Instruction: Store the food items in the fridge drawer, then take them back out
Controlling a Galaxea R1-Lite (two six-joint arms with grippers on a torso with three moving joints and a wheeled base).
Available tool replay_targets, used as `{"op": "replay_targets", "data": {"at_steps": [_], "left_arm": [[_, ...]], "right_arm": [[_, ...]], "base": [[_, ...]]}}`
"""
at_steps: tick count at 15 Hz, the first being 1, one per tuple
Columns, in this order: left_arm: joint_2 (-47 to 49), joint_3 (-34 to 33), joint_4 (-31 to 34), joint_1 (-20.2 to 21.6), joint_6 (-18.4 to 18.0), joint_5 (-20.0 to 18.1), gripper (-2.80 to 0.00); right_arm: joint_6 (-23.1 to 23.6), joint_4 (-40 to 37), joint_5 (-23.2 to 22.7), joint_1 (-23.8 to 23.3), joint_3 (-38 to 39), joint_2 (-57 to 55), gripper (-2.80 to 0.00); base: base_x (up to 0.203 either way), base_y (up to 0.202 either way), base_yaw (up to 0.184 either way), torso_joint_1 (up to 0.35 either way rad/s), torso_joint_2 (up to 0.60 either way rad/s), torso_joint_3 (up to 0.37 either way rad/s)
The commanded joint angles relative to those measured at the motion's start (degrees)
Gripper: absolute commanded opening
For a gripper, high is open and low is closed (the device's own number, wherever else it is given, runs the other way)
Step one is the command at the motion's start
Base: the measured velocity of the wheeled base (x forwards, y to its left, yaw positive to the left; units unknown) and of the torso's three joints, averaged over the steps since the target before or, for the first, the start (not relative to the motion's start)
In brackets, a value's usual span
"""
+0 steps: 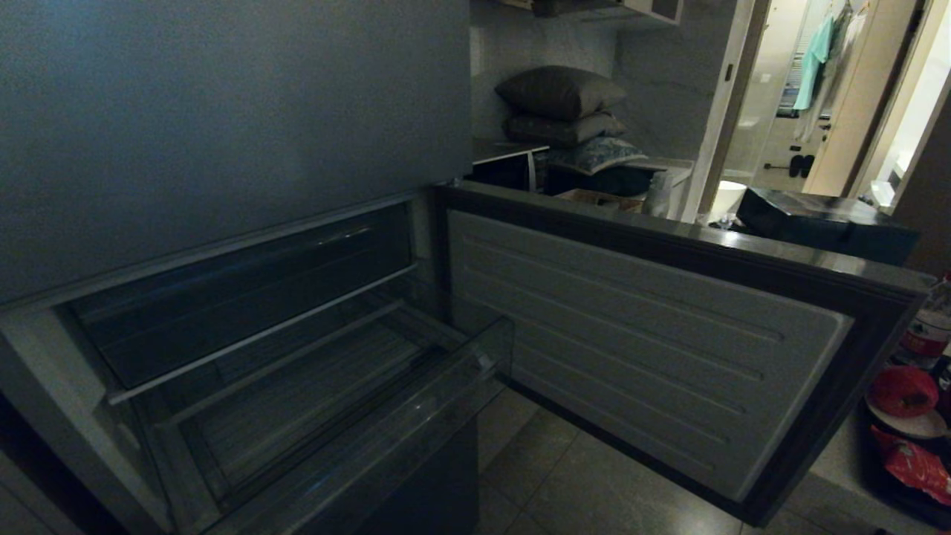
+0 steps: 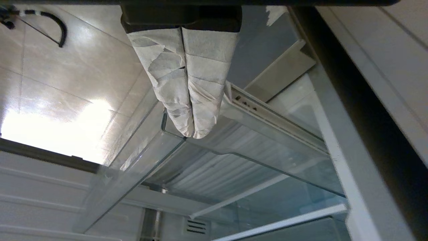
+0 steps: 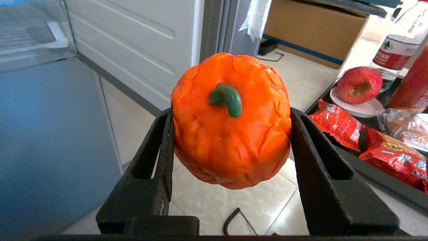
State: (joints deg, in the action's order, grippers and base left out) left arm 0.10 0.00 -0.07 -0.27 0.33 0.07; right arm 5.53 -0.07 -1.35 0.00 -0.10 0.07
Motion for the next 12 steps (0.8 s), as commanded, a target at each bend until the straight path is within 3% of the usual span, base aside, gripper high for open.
{"op": "replay_targets", "data": {"at_steps": [1,12], "left_arm": [[0.0,0.0,0.0,0.0,0.0,0.0,-2.8],[0.0,0.0,0.0,0.0,0.0,0.0,-2.8]], "right_arm": [[0.1,0.0,-0.1,0.0,0.0,0.0,-2.8],[-0.3,0.0,0.1,0.0,0.0,-0.1,-2.8]], "base": [[0.0,0.0,0.0,0.0,0.0,0.0],[-0.001,0.175,-0.001,0.001,0.0,0.003]]}}
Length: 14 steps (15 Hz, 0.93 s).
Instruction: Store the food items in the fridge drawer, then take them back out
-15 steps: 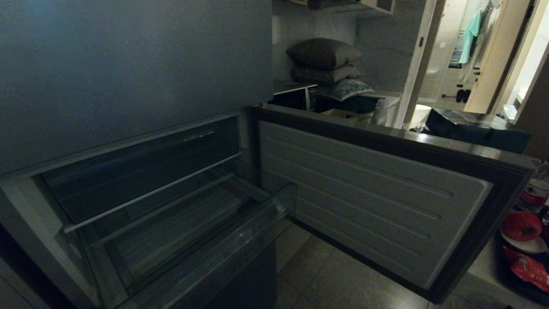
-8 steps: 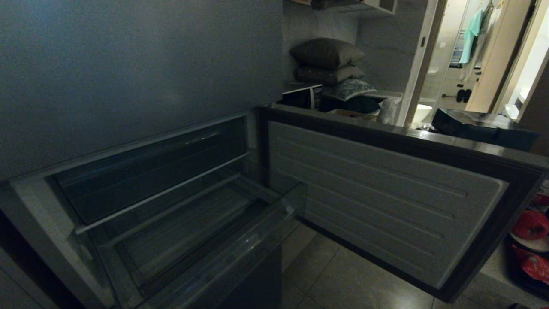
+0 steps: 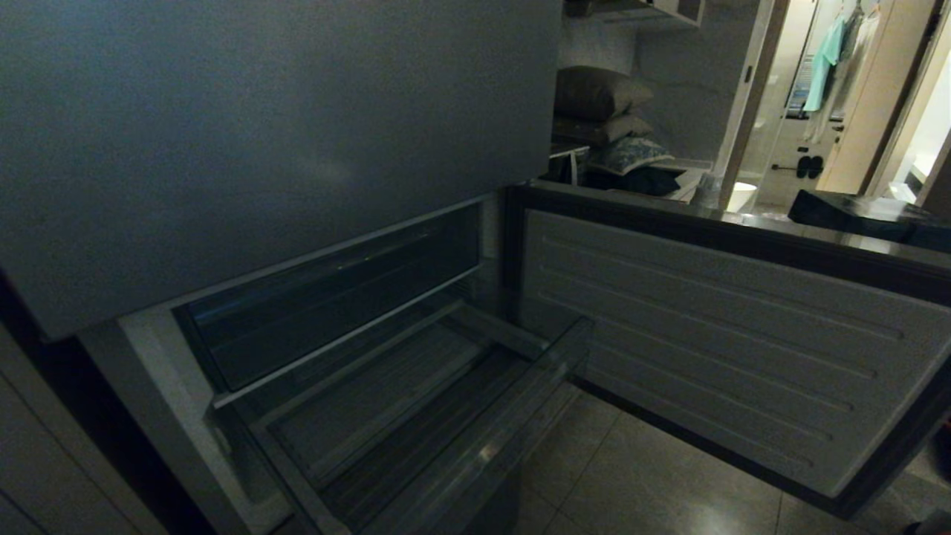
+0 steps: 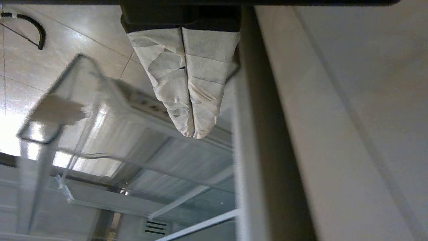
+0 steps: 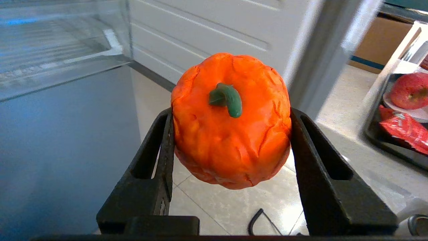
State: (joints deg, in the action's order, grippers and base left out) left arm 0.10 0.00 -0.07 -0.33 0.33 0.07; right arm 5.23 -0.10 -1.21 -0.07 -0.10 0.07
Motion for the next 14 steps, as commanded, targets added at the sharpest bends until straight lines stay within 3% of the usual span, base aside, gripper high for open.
{"op": "replay_targets", "data": {"at_steps": [1,5,14], "left_arm": [[0.0,0.0,0.0,0.1,0.0,0.0,-2.8],[0.0,0.0,0.0,0.1,0.0,0.0,-2.8],[0.0,0.0,0.0,0.1,0.0,0.0,-2.8]], "right_arm": [[0.0,0.0,0.0,0.1,0.0,0.0,-2.8],[0.0,0.0,0.0,0.1,0.0,0.0,-2.8],[-3.3,0.0,0.7,0.1,0.0,0.0,-2.8]], "base": [[0.0,0.098,-0.003,-0.001,0.01,0.002],[-0.001,-0.007,0.039,0.001,0.0,0.001],[0.001,-0.008,0.173,0.004,0.0,0.003]]}}
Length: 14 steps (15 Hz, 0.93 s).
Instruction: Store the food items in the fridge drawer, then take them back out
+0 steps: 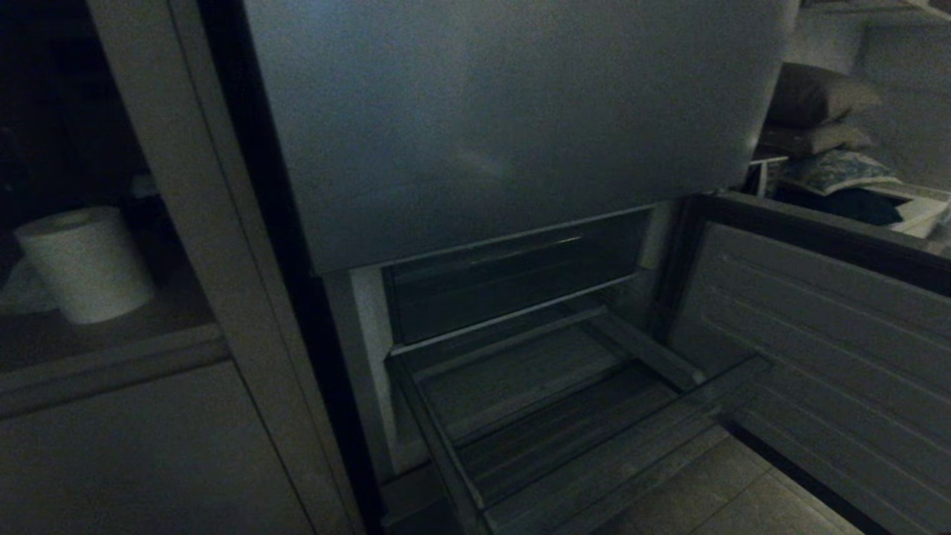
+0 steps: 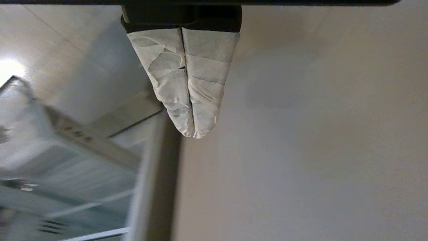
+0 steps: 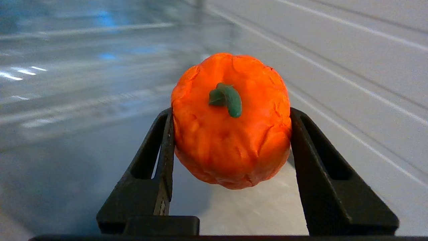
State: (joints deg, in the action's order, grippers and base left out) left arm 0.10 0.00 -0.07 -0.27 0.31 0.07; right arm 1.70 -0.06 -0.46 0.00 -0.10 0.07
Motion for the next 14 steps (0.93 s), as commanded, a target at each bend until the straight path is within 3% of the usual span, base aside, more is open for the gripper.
{"op": "replay_targets", "data": {"at_steps": [1,6,8,10,14], "left_arm": [[0.0,0.0,0.0,0.0,0.0,0.0,-2.8],[0.0,0.0,0.0,0.0,0.0,0.0,-2.8],[0.0,0.0,0.0,0.0,0.0,0.0,-2.8],[0.0,0.0,0.0,0.0,0.0,0.0,-2.8],[0.0,0.0,0.0,0.0,0.0,0.0,-2.8]], "right_arm": [[-1.0,0.1,0.3,0.0,0.0,0.0,-2.8],[0.0,-0.2,0.0,0.0,0.1,-0.1,-2.8],[0.1,2.7,-0.7,0.0,-0.8,-0.1,-2.8],[-0.3,2.3,-2.9,0.0,-7.3,-3.5,-2.8],[-2.1,-1.8,-9.0,0.1,-22.5,-26.3,-2.8]], "base": [[0.002,-0.01,0.171,0.007,0.01,0.002],[0.0,-0.006,0.162,0.002,0.0,0.001],[0.001,-0.001,0.042,0.001,0.0,0.001],[0.0,0.0,0.0,0.0,0.0,0.0],[0.0,0.0,0.0,0.0,0.0,0.0]]}}
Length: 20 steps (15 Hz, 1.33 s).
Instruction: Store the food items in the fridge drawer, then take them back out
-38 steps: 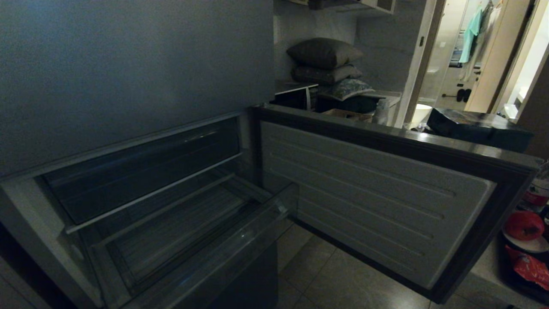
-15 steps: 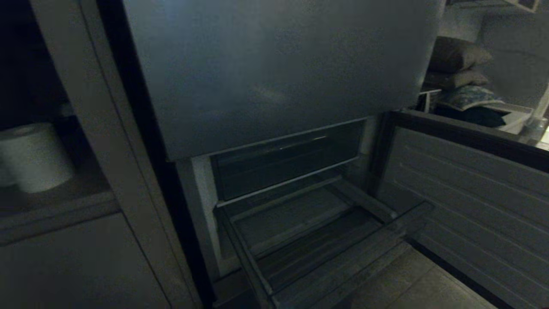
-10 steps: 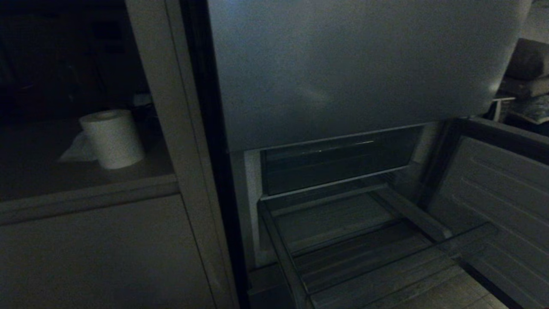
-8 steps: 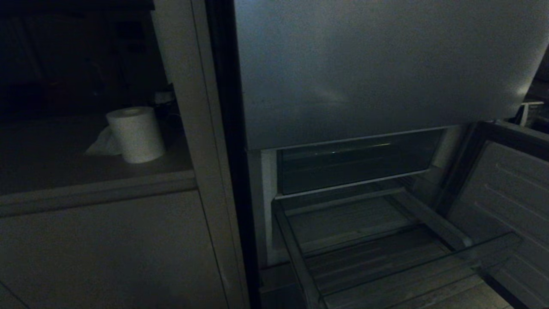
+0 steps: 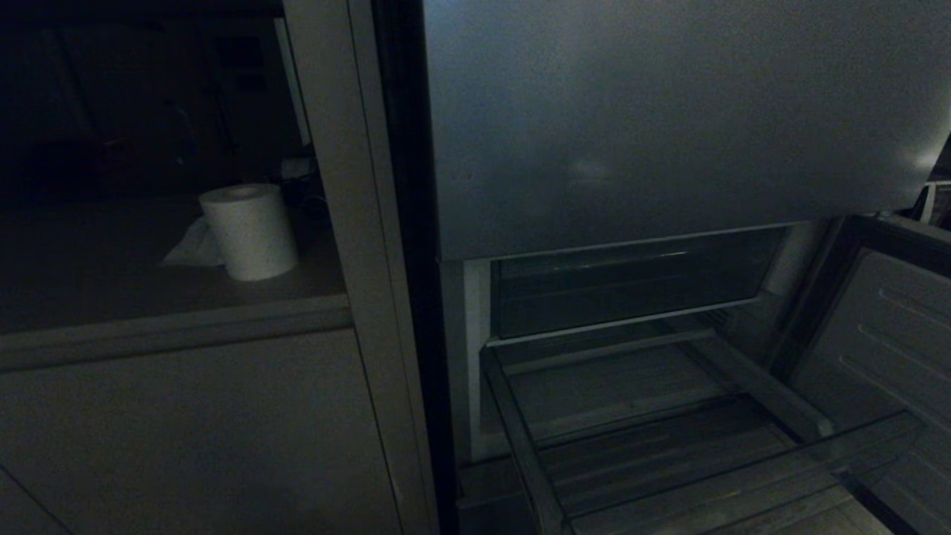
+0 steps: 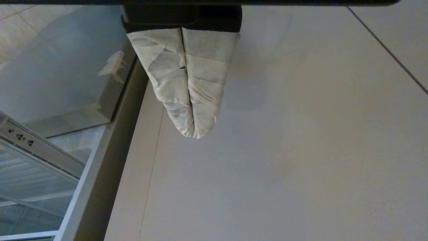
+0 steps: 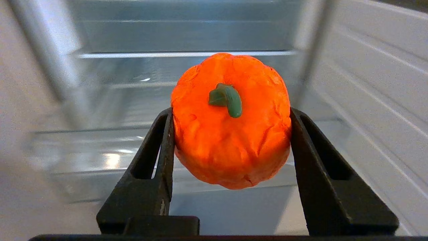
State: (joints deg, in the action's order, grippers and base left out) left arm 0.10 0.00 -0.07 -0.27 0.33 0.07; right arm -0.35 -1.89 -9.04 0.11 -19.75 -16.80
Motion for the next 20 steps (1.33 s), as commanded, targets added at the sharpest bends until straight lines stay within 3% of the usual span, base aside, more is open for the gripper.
{"op": "replay_targets", "data": {"at_steps": [1,4,7,17,18,19,20], "left_arm": [[0.0,0.0,0.0,0.0,0.0,0.0,-2.8],[0.0,0.0,0.0,0.0,0.0,0.0,-2.8],[0.0,0.0,0.0,0.0,0.0,0.0,-2.8],[0.0,0.0,0.0,0.0,0.0,0.0,-2.8],[0.0,0.0,0.0,0.0,0.0,0.0,-2.8],[0.0,0.0,0.0,0.0,0.0,0.0,-2.8],[0.0,0.0,0.0,0.0,0.0,0.0,-2.8]], "right_arm": [[-0.1,-0.3,-2.6,0.1,-5.3,-16.5,-2.8],[-0.4,0.0,-9.9,0.2,-11.9,-35.4,-2.8],[-0.8,1.2,-14.1,0.7,-16.1,-50.4,-2.8],[-1.9,20.1,-15.7,1.2,-16.8,-72.7,-2.8],[-2.2,22.5,-15.5,1.2,-17.0,-75.0,-1.9],[-2.7,24.0,-15.2,1.2,-17.1,-76.4,0.0],[-4.1,24.3,-14.7,1.2,-17.2,-77.0,0.0]], "base": [[0.0,0.0,0.0,0.0,0.0,0.0],[0.0,0.0,0.0,0.0,0.0,0.0],[0.0,0.0,0.0,0.0,0.0,0.0],[0.0,0.0,0.0,0.0,0.0,0.0],[0.0,0.0,0.0,0.0,0.0,0.0],[0.0,0.0,0.0,0.0,0.0,0.0],[0.0,0.0,0.0,0.0,0.0,0.0]]}}
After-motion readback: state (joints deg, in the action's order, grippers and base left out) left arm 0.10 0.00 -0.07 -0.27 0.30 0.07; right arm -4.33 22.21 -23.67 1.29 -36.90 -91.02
